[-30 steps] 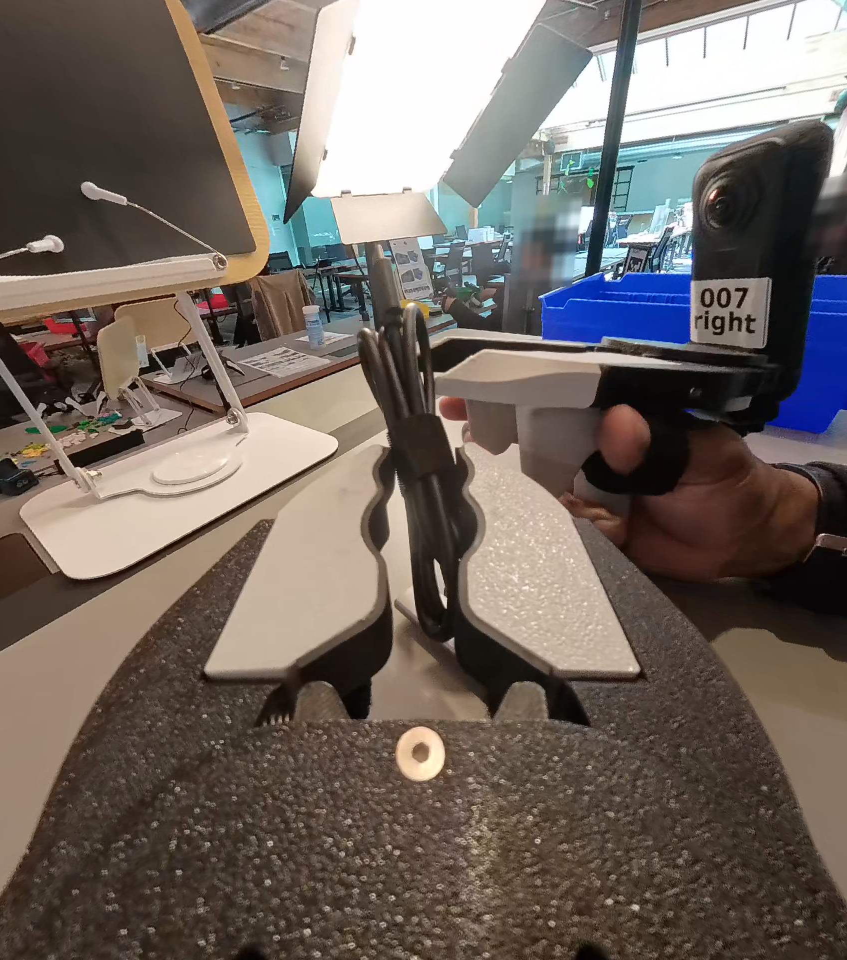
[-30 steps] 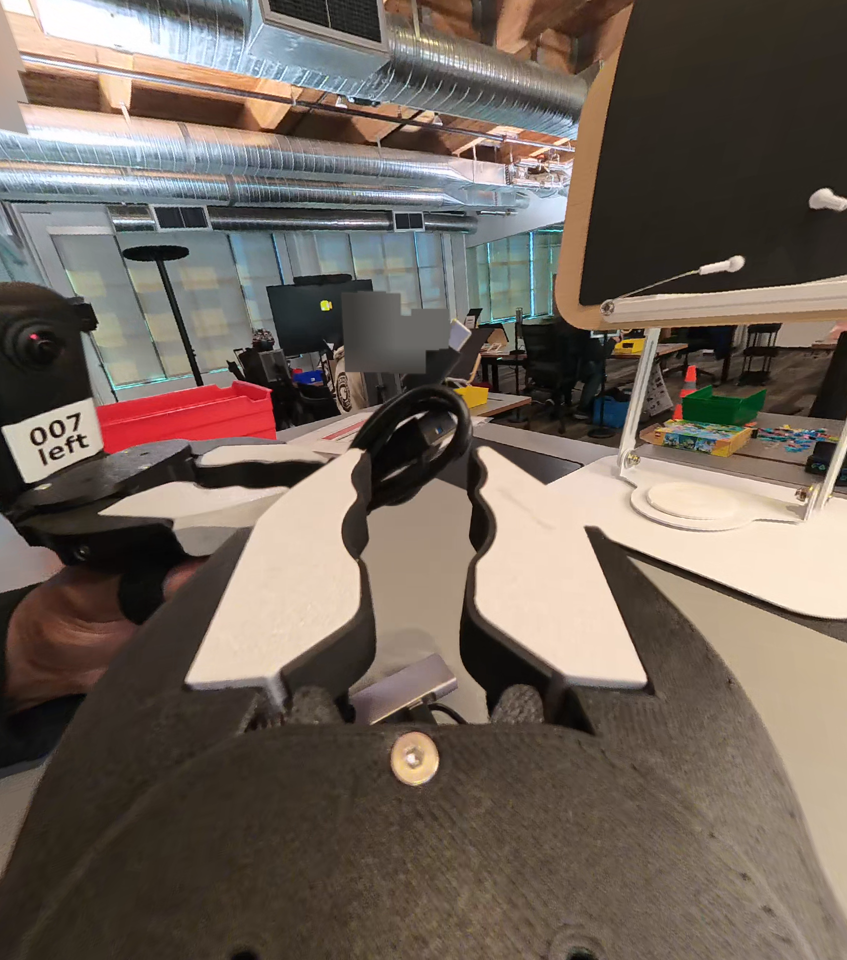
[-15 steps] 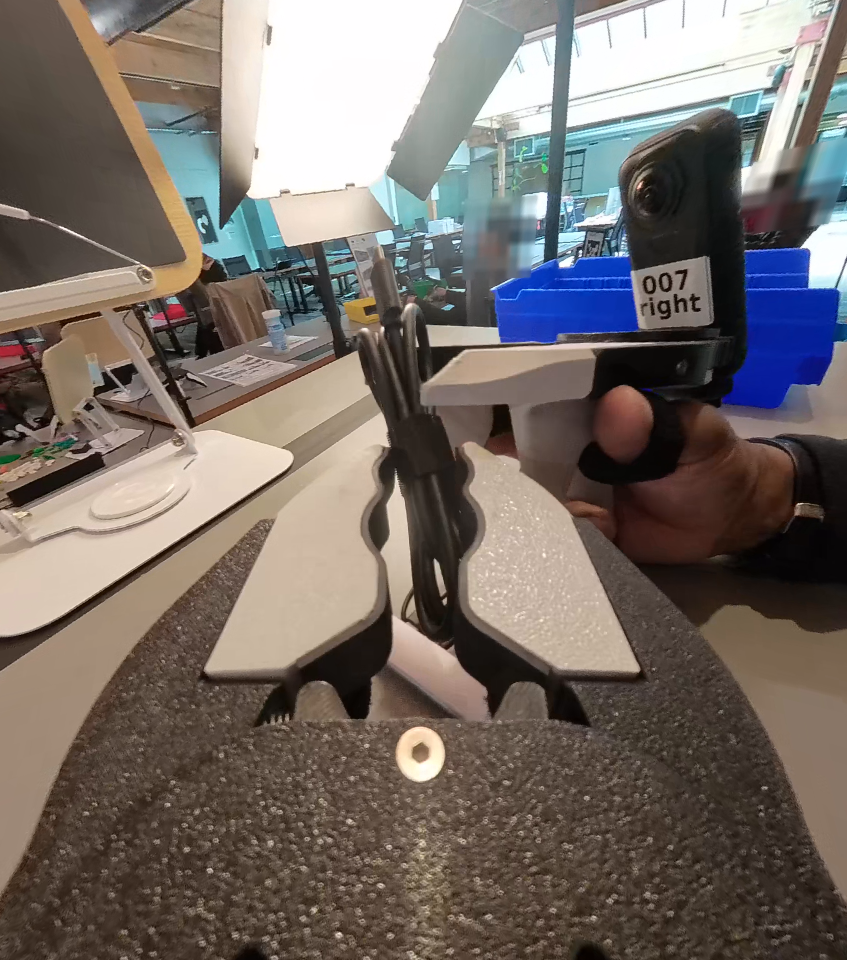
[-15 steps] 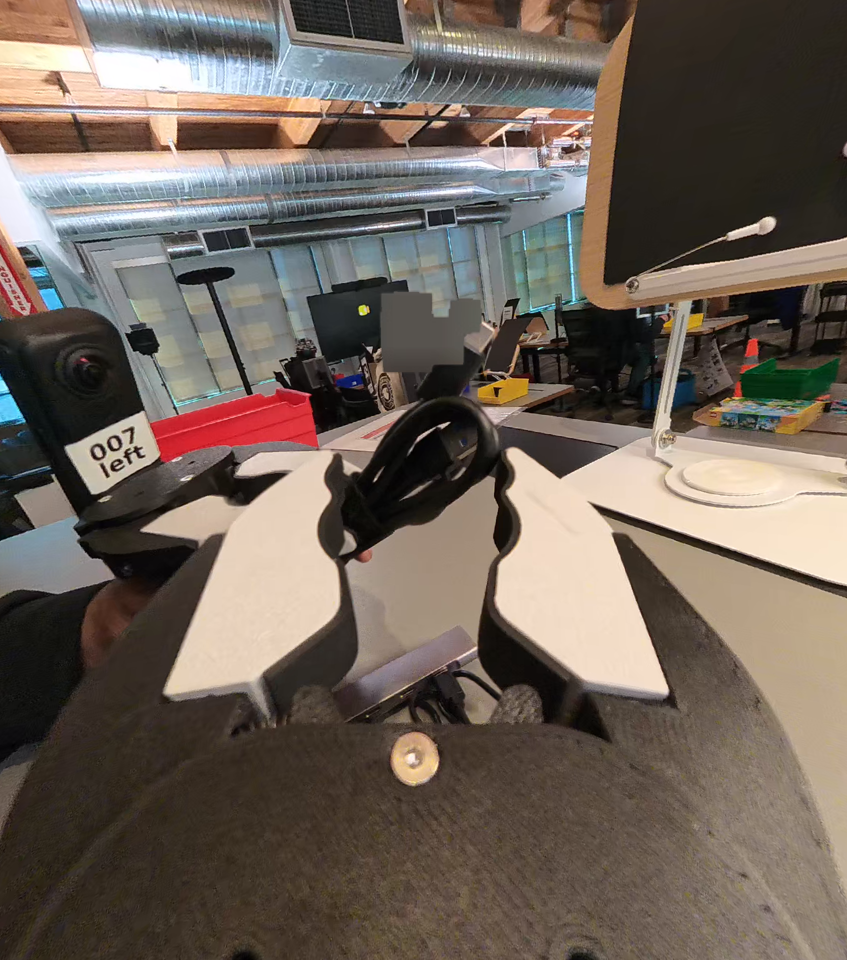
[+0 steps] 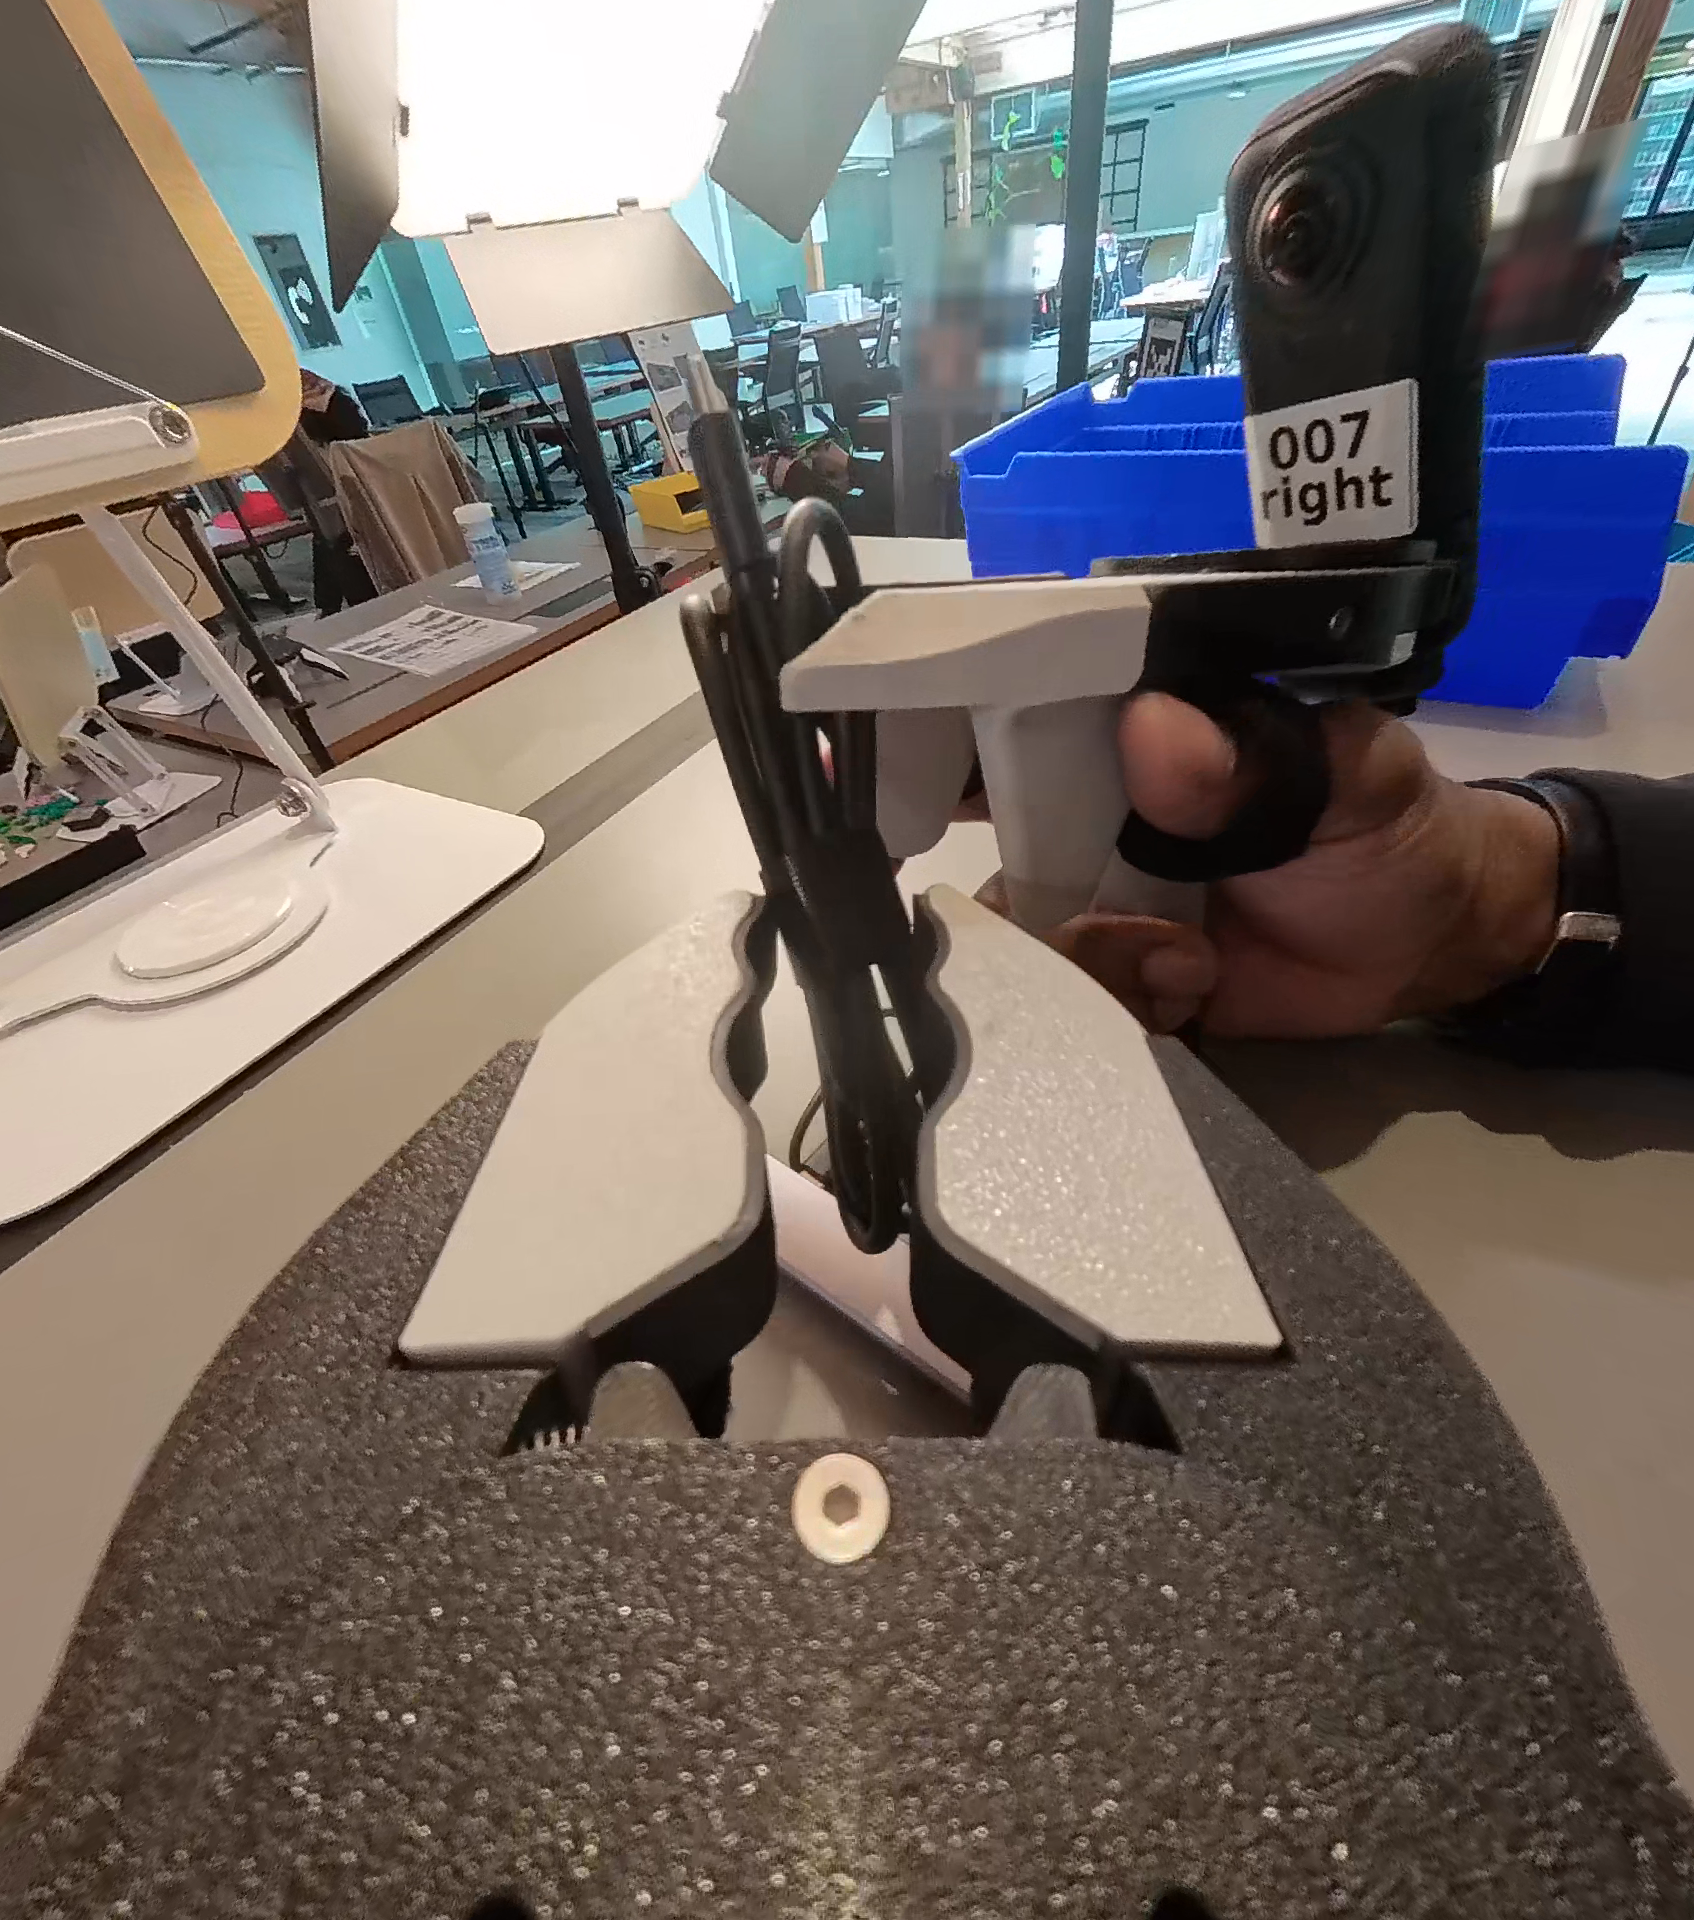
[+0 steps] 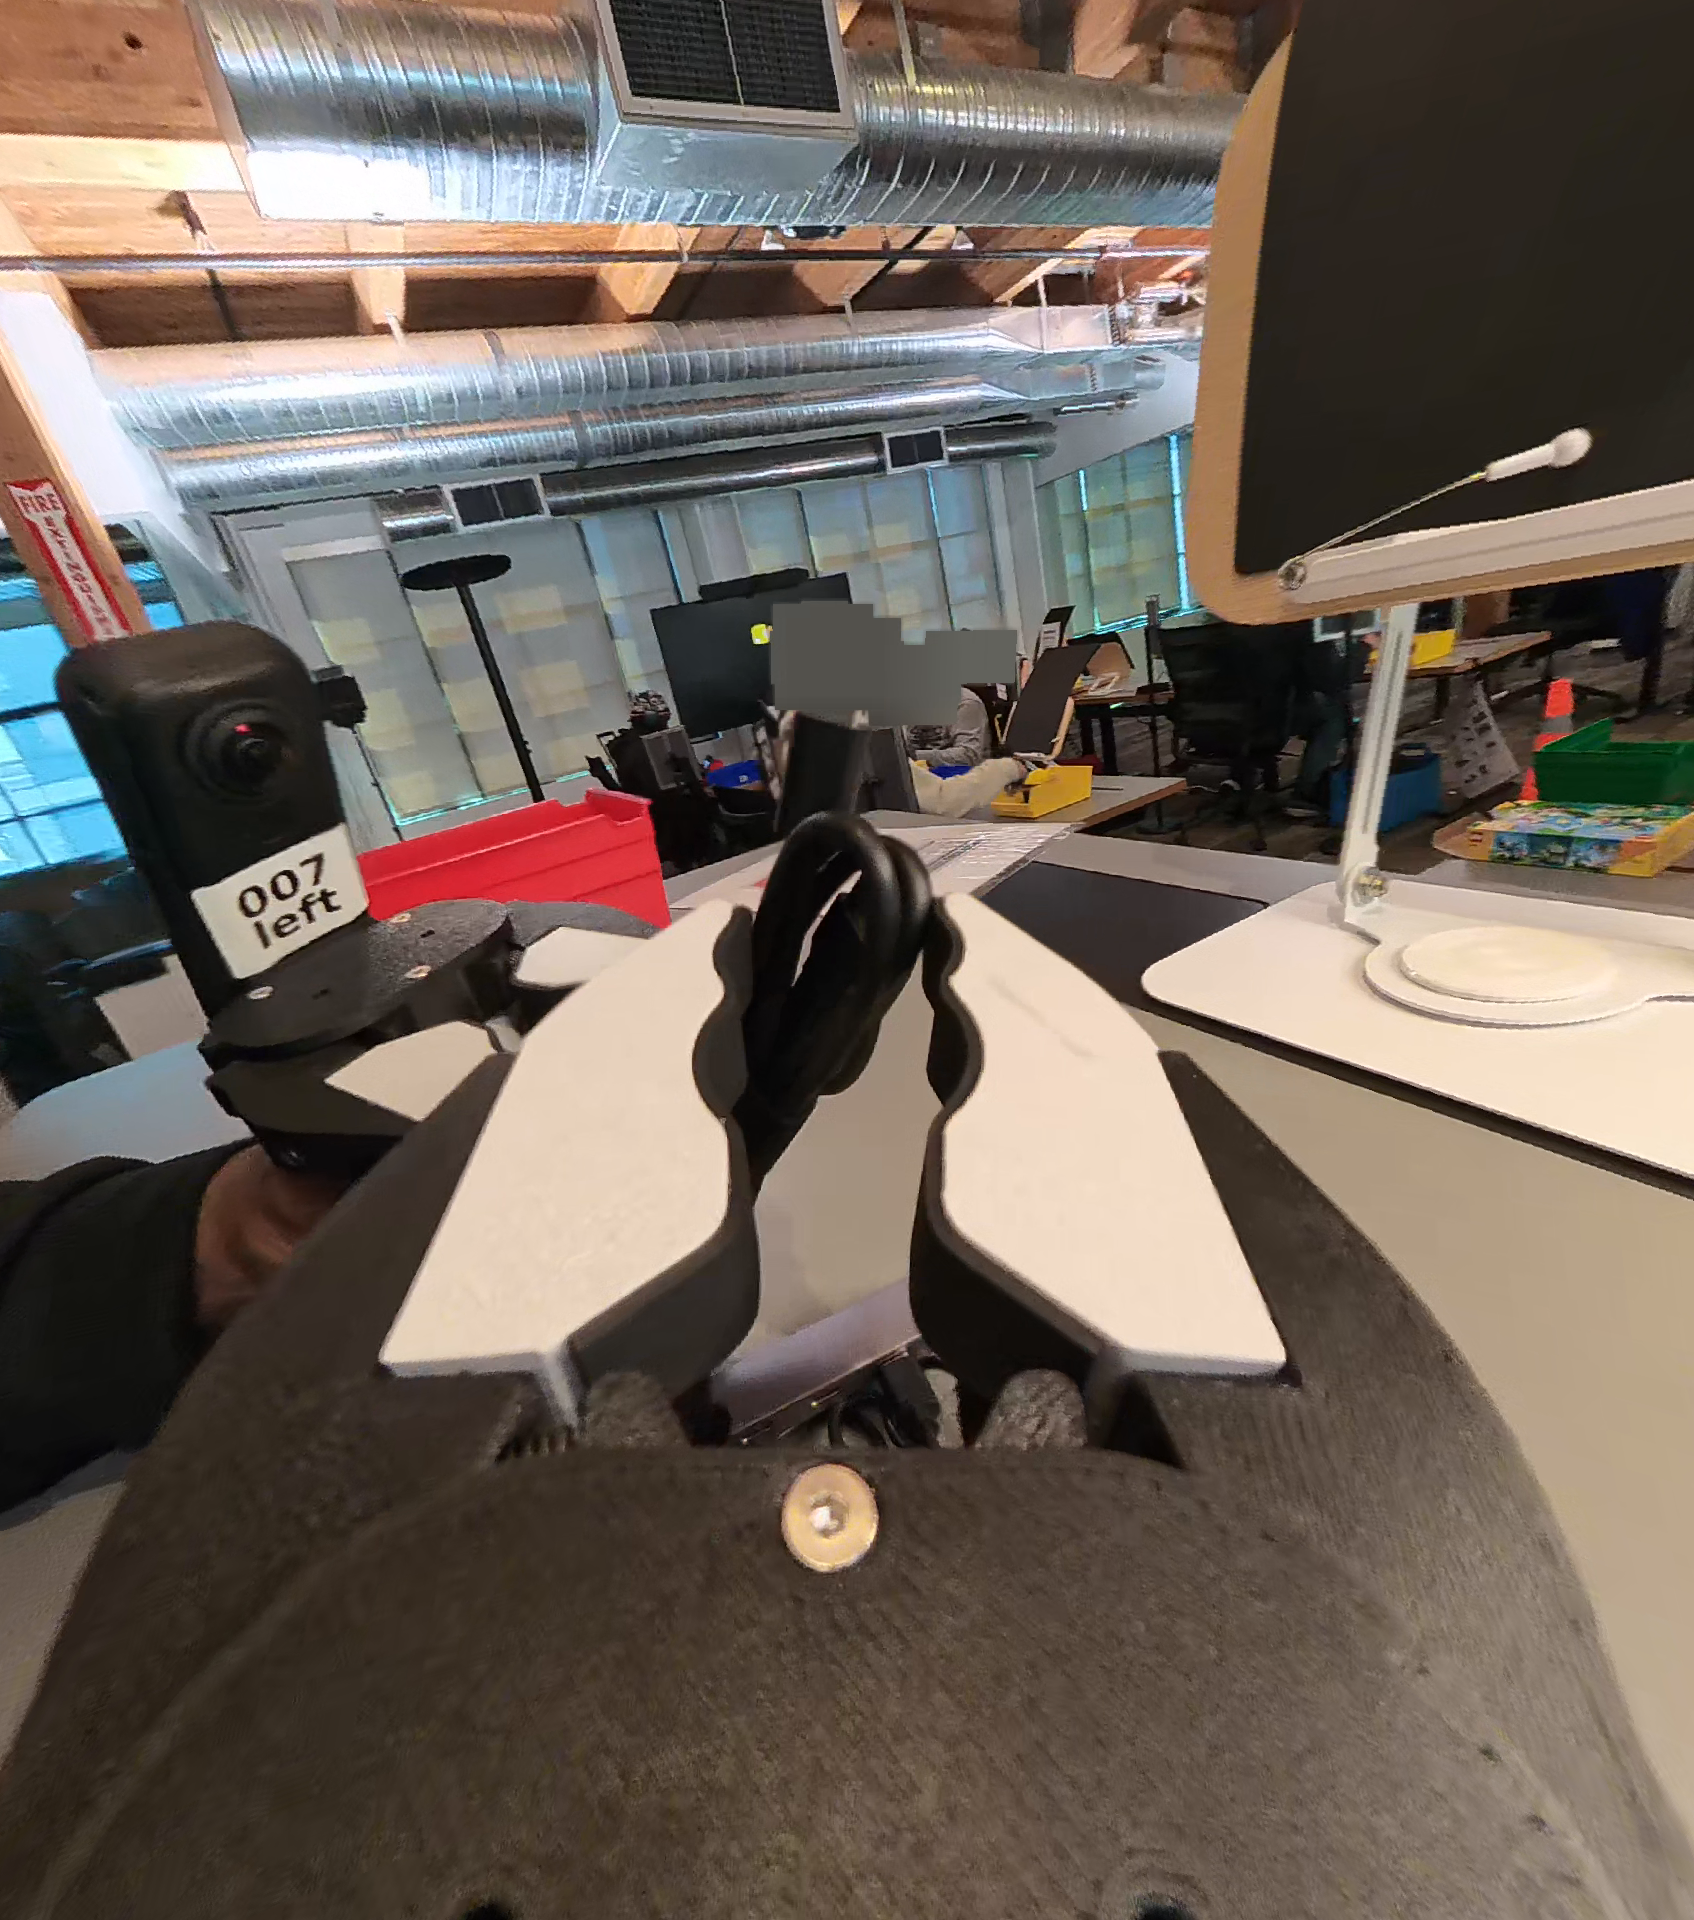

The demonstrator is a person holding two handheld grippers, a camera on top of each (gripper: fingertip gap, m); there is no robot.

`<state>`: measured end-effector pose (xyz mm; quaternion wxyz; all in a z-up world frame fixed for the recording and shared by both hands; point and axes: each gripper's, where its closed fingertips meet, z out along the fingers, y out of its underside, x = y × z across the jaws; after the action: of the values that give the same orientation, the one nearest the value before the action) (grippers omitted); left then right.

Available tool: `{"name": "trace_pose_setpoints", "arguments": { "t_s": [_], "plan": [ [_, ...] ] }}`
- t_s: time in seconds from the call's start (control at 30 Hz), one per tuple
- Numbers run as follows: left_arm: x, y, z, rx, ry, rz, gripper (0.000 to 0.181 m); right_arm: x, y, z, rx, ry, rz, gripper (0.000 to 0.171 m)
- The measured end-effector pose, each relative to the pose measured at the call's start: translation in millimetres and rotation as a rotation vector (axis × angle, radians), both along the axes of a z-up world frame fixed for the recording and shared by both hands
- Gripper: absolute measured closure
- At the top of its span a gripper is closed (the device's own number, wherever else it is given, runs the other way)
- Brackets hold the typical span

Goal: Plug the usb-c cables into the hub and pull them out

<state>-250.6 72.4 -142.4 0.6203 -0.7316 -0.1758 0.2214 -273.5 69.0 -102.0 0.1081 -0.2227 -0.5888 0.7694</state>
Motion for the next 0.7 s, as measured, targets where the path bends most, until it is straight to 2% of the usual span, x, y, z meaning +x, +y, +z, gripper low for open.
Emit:
{"name": "trace_pose_setpoints", "arguments": {
  "t_s": [0.3, 0.4, 0.53, 0.7],
  "plan": [
    [-4.2, -10.1, 9.0, 0.115, -0.061, -0.014, 0.148, -6.2, 4.6, 5.7, -0.037, -0.058, 0.134, 0.142],
    [-10.4, -18.3, 12.0, 0.179, -0.11, 0.002, 0.145, -2.1, 10.4, 9.0, 0.005, -0.108, 0.231, 0.142],
    [-21.6, -34.4, 18.1, 0.31, -0.185, 0.035, 0.146, 17.9, 15.6, -4.6, 0.257, -0.221, 0.402, 0.142],
    [-31.4, -46.3, 18.4, 0.413, -0.276, 0.051, 0.147, 68.5, 31.2, -68.2, 0.818, -0.357, 0.576, 0.142]
  ]
}}
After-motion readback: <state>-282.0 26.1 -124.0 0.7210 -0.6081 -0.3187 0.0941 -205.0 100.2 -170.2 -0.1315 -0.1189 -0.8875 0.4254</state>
